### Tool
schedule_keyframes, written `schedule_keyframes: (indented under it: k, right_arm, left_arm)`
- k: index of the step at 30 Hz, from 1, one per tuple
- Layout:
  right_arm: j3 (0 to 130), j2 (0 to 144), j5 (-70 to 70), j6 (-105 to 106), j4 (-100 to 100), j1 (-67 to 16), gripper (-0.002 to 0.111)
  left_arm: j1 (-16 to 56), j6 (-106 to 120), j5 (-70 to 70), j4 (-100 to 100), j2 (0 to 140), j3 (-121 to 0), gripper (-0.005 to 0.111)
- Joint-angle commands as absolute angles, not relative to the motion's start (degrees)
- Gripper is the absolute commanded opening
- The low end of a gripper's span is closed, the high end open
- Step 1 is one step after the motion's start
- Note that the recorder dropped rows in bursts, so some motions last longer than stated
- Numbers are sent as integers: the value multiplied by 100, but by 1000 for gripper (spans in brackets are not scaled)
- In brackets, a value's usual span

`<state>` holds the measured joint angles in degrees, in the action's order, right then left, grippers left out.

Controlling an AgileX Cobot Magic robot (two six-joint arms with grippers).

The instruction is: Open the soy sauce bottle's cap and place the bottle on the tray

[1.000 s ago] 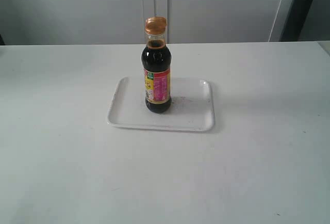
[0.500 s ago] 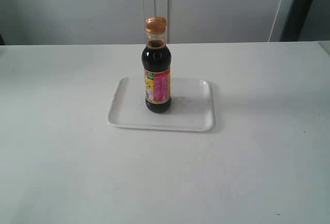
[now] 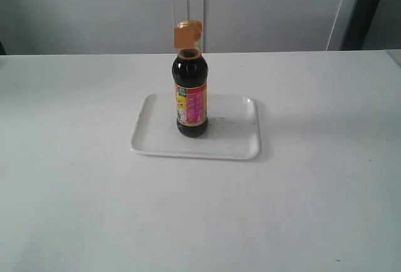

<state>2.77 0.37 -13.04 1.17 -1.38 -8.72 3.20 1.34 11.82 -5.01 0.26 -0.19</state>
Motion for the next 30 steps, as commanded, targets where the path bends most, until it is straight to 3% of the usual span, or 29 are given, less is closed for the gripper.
schedule_keyframes:
  k: [1, 30]
  right_arm:
    - [175, 0, -1293, 144, -165, -846, 0]
    - [0, 0, -1970, 429, -131, -846, 0]
  left_arm:
    - [299, 152, 1158, -572, 0, 0, 0]
    - [299, 152, 1158, -572, 0, 0, 0]
